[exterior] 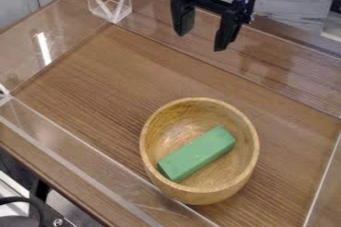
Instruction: Remove the green block from inside the brown bowl and put it on the table
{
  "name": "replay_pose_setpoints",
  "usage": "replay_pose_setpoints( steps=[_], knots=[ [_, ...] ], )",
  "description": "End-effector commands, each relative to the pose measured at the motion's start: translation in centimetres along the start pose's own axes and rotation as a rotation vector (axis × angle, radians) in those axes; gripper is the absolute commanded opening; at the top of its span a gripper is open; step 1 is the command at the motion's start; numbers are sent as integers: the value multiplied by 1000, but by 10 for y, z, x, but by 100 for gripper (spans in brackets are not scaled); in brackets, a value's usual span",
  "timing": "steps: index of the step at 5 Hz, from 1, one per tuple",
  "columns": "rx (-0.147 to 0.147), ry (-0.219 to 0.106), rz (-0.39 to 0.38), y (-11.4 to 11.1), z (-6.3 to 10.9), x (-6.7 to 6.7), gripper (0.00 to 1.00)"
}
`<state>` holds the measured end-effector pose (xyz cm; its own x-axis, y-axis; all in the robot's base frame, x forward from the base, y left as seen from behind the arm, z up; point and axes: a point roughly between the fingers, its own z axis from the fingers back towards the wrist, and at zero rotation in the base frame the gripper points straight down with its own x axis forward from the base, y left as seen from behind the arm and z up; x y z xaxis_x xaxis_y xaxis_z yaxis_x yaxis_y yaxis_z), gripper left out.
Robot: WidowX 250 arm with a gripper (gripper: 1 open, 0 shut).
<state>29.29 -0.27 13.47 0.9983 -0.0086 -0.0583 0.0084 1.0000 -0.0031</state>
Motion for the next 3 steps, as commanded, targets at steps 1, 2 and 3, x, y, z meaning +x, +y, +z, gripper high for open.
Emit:
replay_pose_setpoints(
  steps=[1,2,3],
  knots=[
    [-3,21,2,-6,-7,-2,100],
    [-11,12,-26,-21,-13,-18,100],
    [-11,-5,-93,-38,-15,-34,100]
  ],
)
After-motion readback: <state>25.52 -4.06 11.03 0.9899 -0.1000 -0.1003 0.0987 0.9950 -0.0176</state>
